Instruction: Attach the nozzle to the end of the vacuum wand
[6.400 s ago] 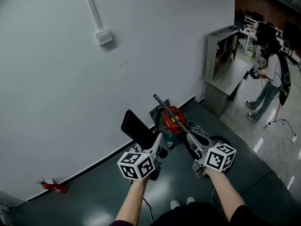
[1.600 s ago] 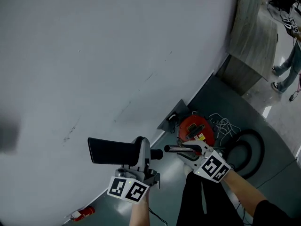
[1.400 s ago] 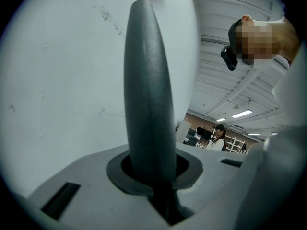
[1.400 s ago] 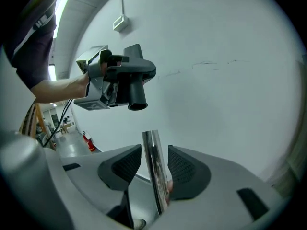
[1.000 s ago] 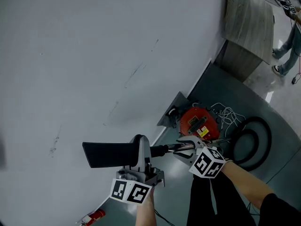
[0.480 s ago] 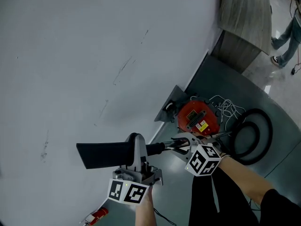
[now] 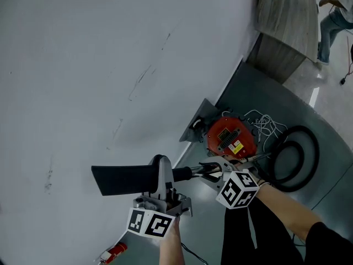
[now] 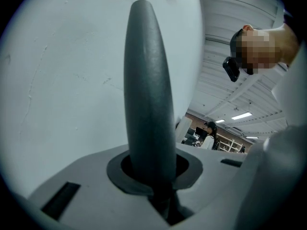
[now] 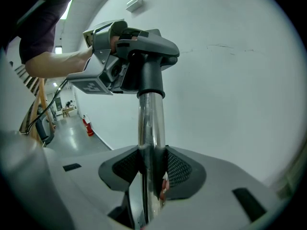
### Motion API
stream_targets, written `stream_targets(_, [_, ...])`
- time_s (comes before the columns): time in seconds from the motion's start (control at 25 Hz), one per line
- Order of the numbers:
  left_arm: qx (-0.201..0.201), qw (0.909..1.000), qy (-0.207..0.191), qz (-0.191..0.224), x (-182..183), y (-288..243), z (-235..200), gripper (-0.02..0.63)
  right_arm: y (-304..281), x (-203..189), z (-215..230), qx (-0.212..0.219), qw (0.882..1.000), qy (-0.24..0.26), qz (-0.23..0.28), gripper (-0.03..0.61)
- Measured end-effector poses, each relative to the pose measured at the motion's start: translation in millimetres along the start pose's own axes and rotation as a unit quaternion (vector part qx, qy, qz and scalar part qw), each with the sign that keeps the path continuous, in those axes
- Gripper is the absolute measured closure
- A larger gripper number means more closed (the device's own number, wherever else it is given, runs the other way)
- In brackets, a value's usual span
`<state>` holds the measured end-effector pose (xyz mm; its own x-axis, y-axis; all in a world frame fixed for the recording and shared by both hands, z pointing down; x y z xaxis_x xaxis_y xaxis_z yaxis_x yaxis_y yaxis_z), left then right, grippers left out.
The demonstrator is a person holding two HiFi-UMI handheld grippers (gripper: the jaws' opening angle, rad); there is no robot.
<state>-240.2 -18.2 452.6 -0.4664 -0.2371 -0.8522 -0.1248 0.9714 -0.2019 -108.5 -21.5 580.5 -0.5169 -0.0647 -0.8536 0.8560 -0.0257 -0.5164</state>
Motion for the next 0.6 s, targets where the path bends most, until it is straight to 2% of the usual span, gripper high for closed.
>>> stream_targets(0.4, [-0.002, 1.0000, 0.008, -0.002, -3.7, -3.8, -1.8, 0.555, -0.5, -0.1, 1.8, -0.001, 1.000, 0.002, 0.003, 0.428])
stream_targets(0.6, [-0.002, 0.9995, 0.030, 0.009, -6.8, -2.8, -6.4, 0.555, -0.3, -0.4, -2.2, -0.007, 1.000, 0.010, 0.003, 0.431])
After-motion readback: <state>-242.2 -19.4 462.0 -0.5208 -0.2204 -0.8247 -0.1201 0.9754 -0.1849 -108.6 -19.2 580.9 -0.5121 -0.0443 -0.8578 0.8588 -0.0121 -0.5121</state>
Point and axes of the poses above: the fingertips, and each gripper's own axes: y backward along the fingers, z to its right, x out of its top, the point moved 7 cm from there along y, backward along the fingers, and after that the axes turned 2 degrees about x, right-handed, at the moved point
